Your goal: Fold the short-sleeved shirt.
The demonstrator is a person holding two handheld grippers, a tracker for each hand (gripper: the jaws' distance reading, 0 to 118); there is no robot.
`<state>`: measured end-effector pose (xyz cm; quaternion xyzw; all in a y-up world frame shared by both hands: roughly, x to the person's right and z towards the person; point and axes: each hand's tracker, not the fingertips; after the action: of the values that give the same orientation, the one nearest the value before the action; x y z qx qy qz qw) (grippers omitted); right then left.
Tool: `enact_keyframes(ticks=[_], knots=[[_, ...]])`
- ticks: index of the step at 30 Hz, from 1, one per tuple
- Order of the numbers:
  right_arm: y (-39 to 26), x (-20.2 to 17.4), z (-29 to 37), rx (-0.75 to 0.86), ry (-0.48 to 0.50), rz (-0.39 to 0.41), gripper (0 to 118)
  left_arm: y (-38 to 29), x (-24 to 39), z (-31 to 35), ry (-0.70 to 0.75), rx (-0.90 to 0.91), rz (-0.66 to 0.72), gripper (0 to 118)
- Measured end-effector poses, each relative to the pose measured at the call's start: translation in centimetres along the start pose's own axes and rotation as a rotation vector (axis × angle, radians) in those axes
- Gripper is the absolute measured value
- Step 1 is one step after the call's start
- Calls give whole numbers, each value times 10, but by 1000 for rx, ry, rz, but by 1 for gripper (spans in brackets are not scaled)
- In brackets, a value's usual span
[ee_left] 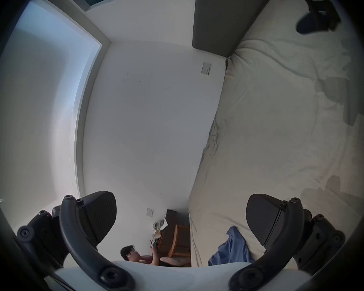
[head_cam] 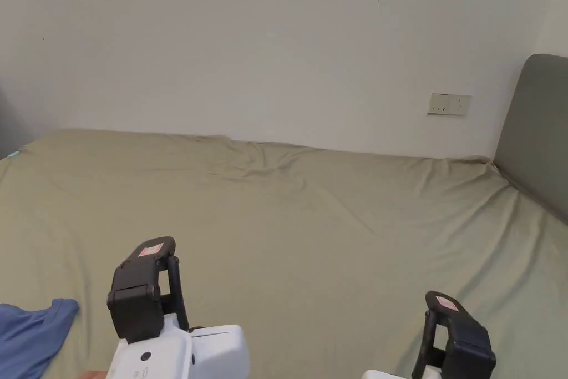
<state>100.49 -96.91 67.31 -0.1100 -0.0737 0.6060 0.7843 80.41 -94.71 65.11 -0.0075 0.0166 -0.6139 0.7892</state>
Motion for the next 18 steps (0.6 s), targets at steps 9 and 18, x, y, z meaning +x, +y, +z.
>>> enact_keyframes(ticks=[9,18], knots=[[-21,72,10,164,-161,-794,118,-17,-53,-6,82,16,809,118],[-60,94,4,200,-54,-1510,118,-59,-73,-7,108,40,1369,118]])
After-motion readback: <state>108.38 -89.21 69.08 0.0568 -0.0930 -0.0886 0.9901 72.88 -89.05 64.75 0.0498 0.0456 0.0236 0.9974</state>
